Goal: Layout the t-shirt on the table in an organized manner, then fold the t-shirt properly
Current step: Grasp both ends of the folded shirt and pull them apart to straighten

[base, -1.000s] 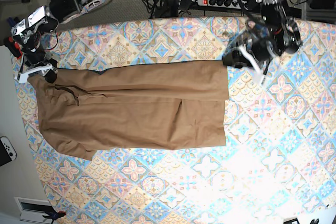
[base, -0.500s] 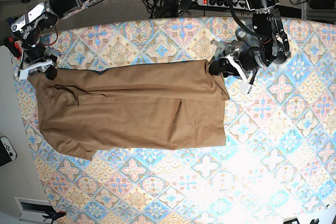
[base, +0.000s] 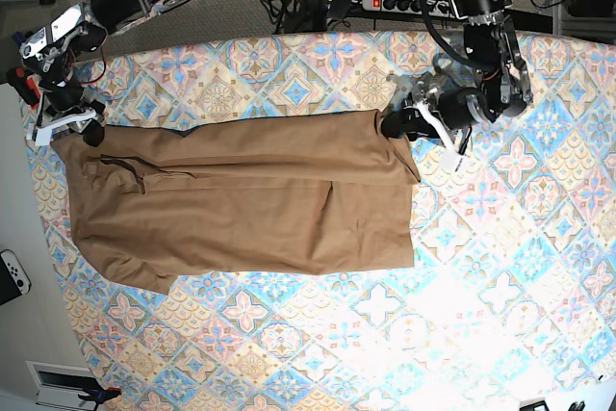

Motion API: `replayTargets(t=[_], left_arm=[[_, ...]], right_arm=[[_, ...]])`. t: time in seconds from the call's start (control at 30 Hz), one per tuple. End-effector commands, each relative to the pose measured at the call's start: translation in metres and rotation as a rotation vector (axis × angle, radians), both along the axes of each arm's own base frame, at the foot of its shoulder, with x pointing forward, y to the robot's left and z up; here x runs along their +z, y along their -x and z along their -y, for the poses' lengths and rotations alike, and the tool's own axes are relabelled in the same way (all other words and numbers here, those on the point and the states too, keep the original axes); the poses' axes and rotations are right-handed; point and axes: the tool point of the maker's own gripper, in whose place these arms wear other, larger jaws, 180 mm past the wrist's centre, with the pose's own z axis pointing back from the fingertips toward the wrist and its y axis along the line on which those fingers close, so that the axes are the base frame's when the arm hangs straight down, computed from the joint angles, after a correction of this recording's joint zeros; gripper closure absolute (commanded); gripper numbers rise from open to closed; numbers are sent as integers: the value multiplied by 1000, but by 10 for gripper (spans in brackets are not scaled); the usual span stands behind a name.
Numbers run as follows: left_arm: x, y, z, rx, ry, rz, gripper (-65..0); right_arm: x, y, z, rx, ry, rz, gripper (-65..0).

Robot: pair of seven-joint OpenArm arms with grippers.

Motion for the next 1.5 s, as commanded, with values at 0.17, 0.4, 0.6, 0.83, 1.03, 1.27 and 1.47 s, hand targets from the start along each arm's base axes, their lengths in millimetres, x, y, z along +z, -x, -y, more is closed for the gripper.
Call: replayTargets(t=[0.17,0.4,0.6,0.83,1.03,1.27,1.47], left_arm=[[18,-14,5,0,41,68,-220],[4,-12,0,-23,-55,33,0],[-13,1,-13,-57,-159,-31,0],[-28,18,-31,-112,-283,-124,0],[-32,32,-49,-124,-333,-166,0],[-6,38,-76,-79,-439,-97,0],[-11,43,-83,-89,-488,-122,0]], right_arm=[[4,2,7,3,27,-20,-270],[9,3,18,4,52,-27,-63],[12,4,26,3,65,-31,0],[11,5,25,8,62,-45,0],[8,9,23,19,51,-76,0],[8,9,23,20,52,-76,0],[7,10,23,20,52,-78,0]])
